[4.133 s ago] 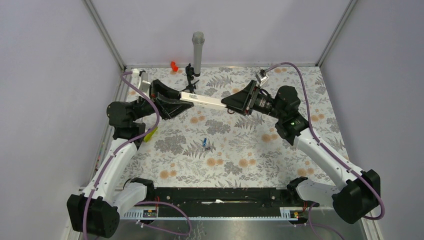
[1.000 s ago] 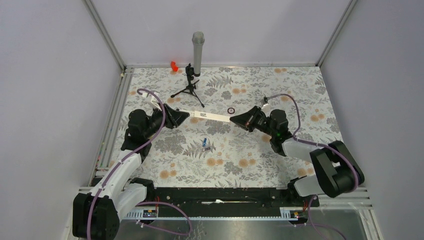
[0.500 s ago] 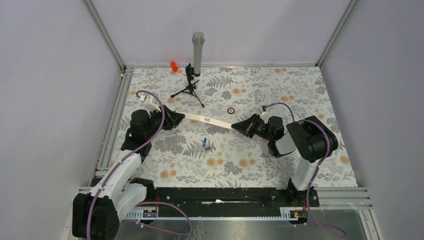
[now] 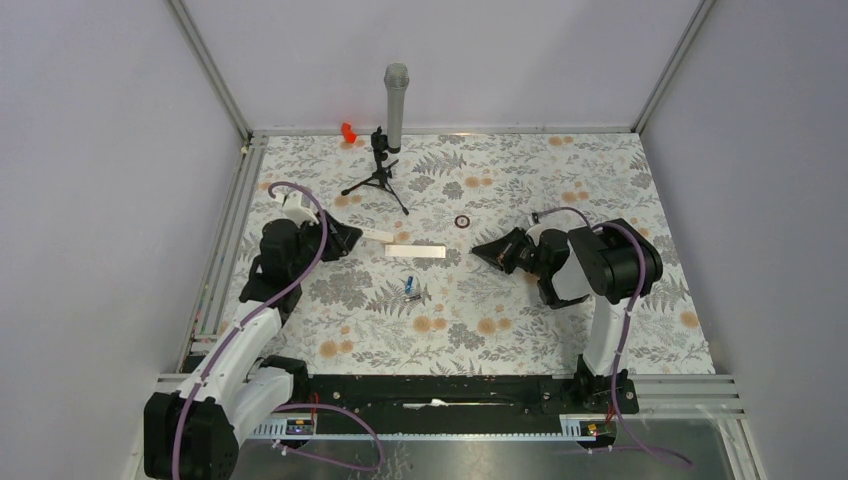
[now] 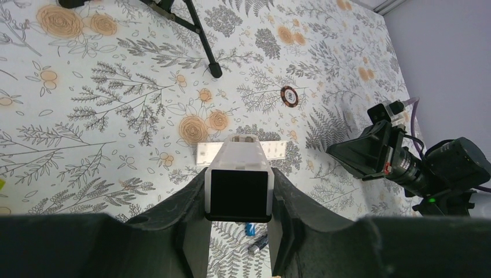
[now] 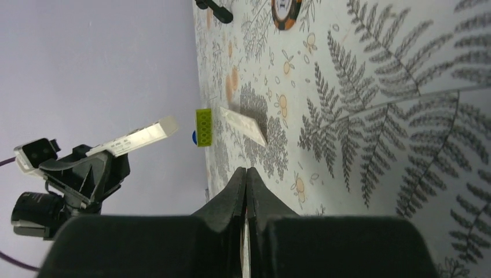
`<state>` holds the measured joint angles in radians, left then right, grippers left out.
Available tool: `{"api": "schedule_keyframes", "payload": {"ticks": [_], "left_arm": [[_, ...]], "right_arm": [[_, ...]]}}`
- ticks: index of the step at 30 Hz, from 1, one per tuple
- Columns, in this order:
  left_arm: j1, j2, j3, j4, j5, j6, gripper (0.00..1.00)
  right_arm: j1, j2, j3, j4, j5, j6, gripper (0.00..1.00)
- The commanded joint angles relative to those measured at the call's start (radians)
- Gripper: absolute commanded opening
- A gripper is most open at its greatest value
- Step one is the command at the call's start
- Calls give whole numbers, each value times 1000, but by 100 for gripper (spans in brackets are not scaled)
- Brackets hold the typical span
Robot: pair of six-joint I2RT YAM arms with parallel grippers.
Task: Load the batteries into the remote control
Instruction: Place the battery cover at the center of the board, then adjust the remote control.
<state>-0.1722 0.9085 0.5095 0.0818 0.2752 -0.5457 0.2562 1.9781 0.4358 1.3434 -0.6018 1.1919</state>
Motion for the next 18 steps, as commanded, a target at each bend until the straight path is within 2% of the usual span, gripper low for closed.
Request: {"api": "schedule_keyframes", "payload": {"ticks": [1, 6, 10, 14, 18], "left_arm": [[-3, -34, 75, 24, -15, 27, 0], [-3, -41, 97, 21, 34, 33, 0], [-3, -30, 112, 58, 143, 36, 0], [-8, -18, 143, 100, 301, 49, 0], [-23, -18, 220, 62, 440, 69, 0]], "right_arm": [[-4, -46, 55, -71, 22, -94, 9], [-5, -146, 91, -296, 54, -192, 37], [-1, -230, 114, -434, 53, -235, 58], [28, -398, 157, -621, 33, -352, 73], [90, -642, 198, -807, 59, -528, 86]]}}
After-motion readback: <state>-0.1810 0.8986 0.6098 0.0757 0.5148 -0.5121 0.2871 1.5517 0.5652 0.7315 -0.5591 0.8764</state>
